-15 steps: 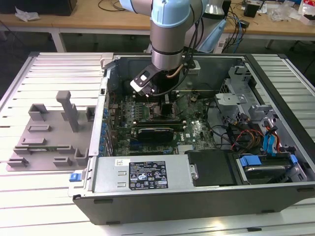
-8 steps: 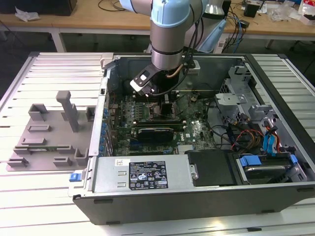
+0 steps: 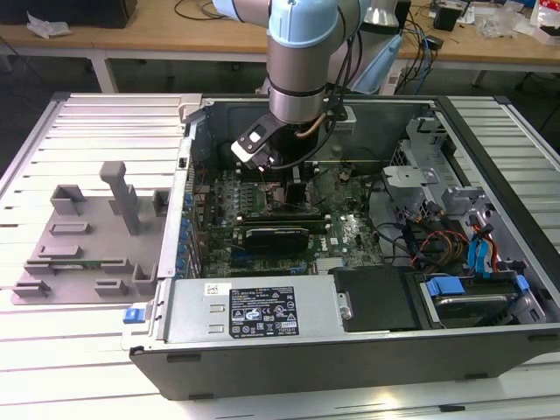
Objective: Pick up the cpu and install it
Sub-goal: 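Place the cpu into insertion slot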
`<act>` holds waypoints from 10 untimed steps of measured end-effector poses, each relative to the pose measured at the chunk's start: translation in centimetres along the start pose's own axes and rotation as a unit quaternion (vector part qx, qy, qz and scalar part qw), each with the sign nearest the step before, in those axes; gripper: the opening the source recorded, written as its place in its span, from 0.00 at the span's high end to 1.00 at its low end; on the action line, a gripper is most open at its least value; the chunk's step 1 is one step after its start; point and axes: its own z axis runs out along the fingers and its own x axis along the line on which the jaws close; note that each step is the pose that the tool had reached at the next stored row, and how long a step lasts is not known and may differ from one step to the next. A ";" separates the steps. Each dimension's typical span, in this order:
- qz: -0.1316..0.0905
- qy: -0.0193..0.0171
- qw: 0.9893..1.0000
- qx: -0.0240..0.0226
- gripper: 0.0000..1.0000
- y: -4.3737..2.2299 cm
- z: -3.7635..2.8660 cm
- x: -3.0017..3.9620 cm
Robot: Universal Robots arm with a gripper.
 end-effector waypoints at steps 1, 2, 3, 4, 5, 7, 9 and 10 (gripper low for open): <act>0.000 0.000 1.000 0.000 0.39 0.01 0.00 0.00; 0.000 0.000 1.000 0.000 0.39 0.01 0.00 0.00; 0.000 0.001 1.000 0.000 0.39 0.01 0.00 0.00; 0.000 0.001 1.000 0.000 0.39 0.00 0.00 0.00; 0.000 0.001 1.000 0.000 0.39 0.01 0.00 0.00; 0.000 0.001 1.000 0.000 0.38 0.01 0.00 0.00; 0.000 0.002 1.000 0.000 0.31 0.00 -0.01 0.00; 0.000 0.002 1.000 0.000 0.31 0.01 -0.28 -0.01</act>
